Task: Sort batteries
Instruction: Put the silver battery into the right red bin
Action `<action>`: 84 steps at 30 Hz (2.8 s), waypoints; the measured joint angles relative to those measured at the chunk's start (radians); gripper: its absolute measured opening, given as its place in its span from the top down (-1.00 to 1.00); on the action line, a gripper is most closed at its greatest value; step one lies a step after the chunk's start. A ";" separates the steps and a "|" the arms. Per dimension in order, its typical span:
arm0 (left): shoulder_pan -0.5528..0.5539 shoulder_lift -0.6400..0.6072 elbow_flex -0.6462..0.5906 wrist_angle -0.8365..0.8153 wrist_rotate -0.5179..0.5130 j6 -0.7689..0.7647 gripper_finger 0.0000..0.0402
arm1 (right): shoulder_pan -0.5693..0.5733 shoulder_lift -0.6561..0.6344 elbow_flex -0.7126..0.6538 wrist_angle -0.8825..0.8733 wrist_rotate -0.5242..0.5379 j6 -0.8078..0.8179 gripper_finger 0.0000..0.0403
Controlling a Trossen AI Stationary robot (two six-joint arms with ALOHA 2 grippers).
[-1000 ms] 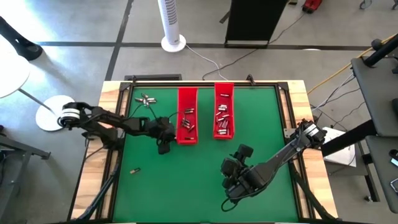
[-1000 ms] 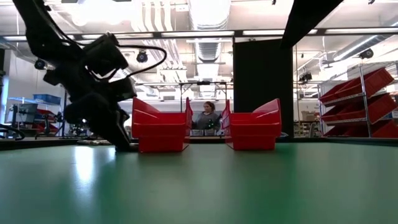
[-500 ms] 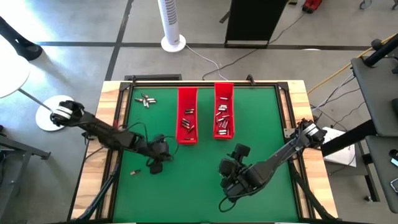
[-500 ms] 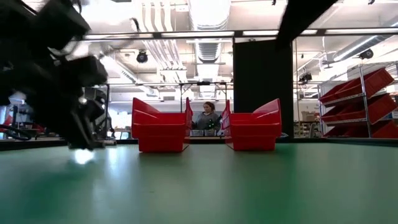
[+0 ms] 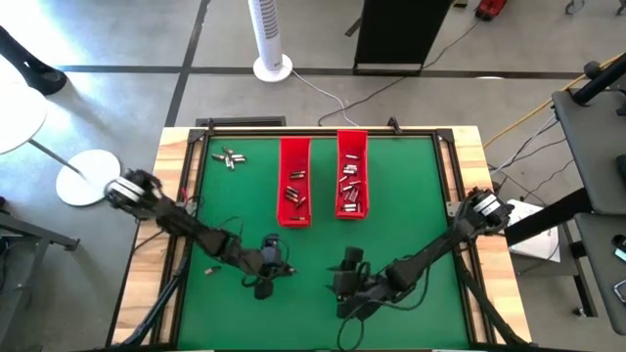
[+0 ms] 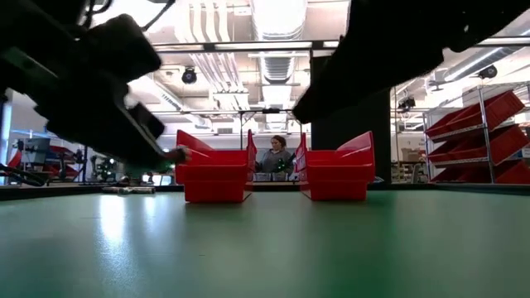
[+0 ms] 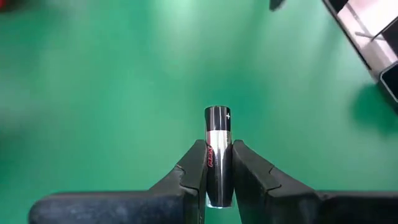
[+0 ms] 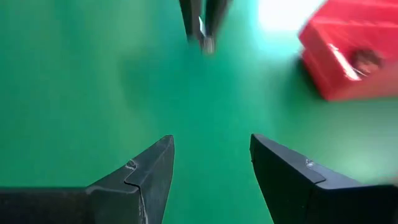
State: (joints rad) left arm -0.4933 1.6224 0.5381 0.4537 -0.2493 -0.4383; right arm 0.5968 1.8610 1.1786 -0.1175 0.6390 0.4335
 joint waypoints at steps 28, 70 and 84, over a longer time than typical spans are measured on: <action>0.012 0.201 0.204 -0.036 -0.037 0.052 0.22 | -0.034 0.143 -0.230 0.649 -0.102 -0.150 -0.02; 0.027 -0.400 -0.155 0.356 -0.344 0.532 0.20 | -0.163 0.256 0.144 0.016 -0.262 -0.082 0.61; 0.025 -0.333 -0.093 0.333 -0.422 0.568 0.20 | -0.174 0.255 0.139 -0.053 -0.355 -0.119 0.73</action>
State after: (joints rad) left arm -0.4687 1.2890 0.4455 0.7864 -0.6717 0.1297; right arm 0.4232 2.1162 1.3175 -0.1701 0.2837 0.3143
